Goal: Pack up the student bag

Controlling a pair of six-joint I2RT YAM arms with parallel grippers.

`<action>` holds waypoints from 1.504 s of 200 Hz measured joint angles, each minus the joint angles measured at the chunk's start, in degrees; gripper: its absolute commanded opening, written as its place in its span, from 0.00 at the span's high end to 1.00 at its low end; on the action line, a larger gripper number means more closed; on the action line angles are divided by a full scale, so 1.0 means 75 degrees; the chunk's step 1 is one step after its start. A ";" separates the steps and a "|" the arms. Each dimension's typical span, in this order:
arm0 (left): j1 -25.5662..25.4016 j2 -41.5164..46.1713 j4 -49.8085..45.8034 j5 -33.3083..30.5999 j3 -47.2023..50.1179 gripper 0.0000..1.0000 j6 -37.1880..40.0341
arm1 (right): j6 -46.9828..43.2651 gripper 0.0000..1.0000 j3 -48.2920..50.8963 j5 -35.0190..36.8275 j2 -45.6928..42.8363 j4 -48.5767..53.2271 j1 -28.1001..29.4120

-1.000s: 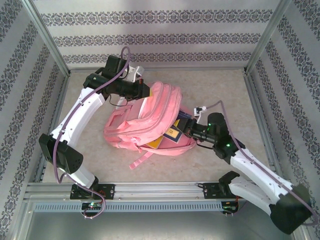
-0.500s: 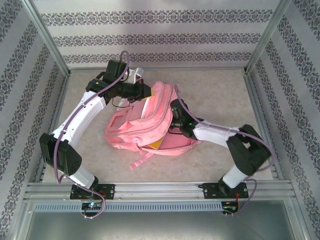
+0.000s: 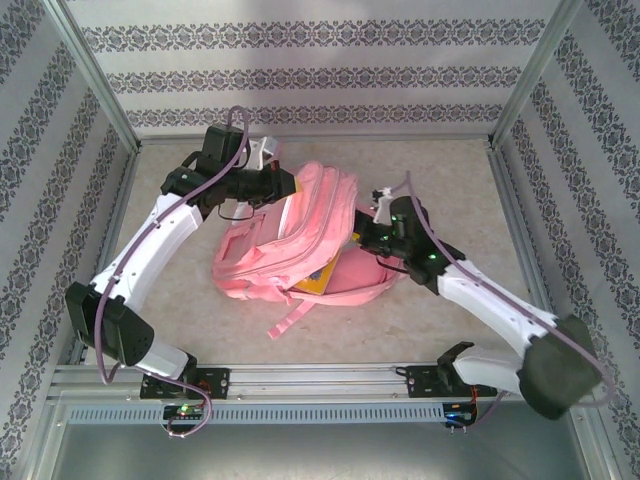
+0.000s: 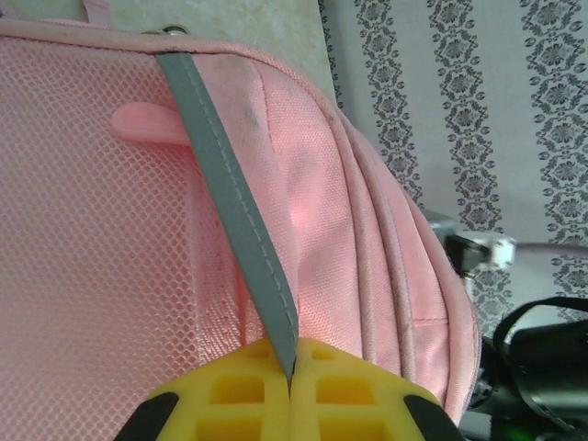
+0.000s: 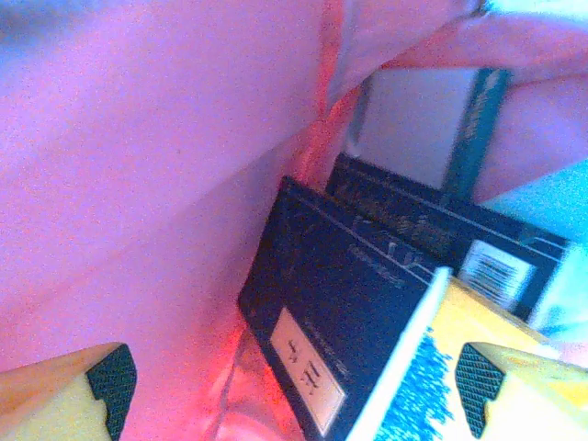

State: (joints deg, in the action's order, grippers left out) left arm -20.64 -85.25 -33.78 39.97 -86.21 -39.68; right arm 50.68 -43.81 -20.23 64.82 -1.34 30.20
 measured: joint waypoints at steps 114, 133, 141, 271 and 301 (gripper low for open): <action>-0.1215 -0.1961 0.1346 -0.1938 -0.0388 1.00 -0.1731 | -0.2206 0.34 0.0437 0.2567 -0.4287 0.3418 -0.0458; -0.1399 -0.2567 0.1376 -0.2183 -0.0697 1.00 -0.1856 | -0.2637 0.36 0.0568 0.2133 -0.4164 0.3421 -0.0428; -0.1437 -0.2769 0.1387 -0.2261 -0.0775 1.00 -0.1912 | -0.2833 0.40 0.0662 0.1929 -0.4086 0.3351 -0.0323; -0.0944 -0.3579 0.0752 -0.2084 -0.1623 0.43 -0.1180 | -0.5794 0.44 0.2981 0.2938 -0.2646 0.0271 0.3456; -0.0933 -0.2704 -0.0117 -0.2162 -0.1384 0.40 -0.0402 | -0.5164 0.48 0.3299 0.3529 -0.4255 0.0157 0.2946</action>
State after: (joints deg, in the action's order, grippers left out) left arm -27.64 -105.54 -34.65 23.75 -96.60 -42.70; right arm 11.94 -19.07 6.24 32.91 -0.16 52.29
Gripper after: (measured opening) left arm 0.591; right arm 0.546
